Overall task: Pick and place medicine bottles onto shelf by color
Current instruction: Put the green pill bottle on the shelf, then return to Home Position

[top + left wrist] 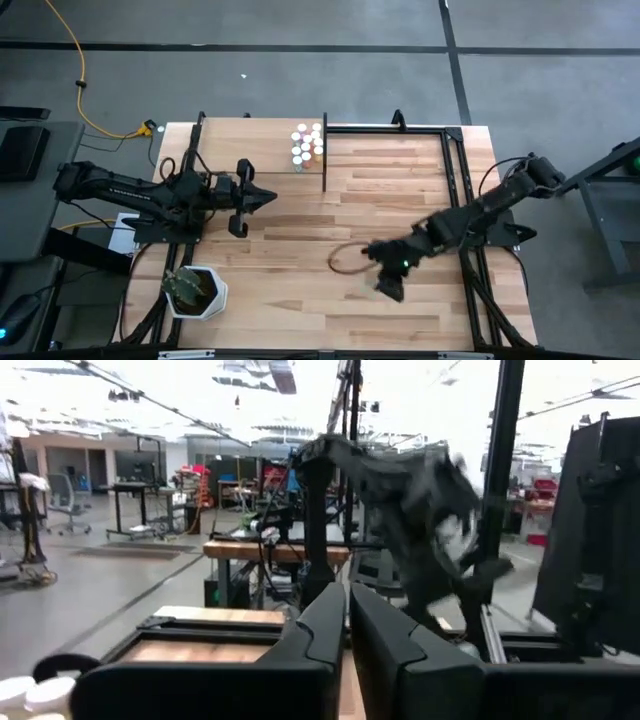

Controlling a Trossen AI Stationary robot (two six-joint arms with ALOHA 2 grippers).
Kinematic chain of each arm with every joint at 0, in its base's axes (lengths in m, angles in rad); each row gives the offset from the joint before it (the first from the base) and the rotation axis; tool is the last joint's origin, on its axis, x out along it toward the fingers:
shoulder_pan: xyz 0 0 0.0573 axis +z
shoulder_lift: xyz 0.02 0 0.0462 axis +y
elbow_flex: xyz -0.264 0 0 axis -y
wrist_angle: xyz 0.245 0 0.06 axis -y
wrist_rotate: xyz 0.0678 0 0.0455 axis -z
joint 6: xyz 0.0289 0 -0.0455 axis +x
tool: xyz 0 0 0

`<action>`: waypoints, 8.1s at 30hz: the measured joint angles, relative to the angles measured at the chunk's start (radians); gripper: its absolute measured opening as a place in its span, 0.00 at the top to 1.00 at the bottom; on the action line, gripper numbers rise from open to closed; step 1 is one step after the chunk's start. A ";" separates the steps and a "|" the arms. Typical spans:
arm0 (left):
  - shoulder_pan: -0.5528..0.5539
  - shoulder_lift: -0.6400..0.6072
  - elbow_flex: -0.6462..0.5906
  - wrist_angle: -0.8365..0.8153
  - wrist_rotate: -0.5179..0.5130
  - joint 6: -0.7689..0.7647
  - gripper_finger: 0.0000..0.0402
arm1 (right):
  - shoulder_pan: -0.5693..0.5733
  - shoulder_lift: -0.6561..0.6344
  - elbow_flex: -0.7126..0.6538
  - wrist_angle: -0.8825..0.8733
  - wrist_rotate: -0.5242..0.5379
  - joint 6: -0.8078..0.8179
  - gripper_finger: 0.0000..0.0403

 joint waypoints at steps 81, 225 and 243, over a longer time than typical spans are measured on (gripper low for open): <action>-0.233 -0.001 0.203 -0.612 -0.731 -0.066 1.00 | -0.408 0.539 0.973 -0.229 0.482 -1.113 0.74; 0.006 -0.195 0.214 -0.608 -0.210 0.187 1.00 | -0.561 -0.529 -0.384 0.607 0.335 -0.904 0.53; 0.151 -0.532 -0.250 -0.419 0.055 -0.012 1.00 | -0.550 -0.519 -0.405 0.602 0.336 -0.904 0.53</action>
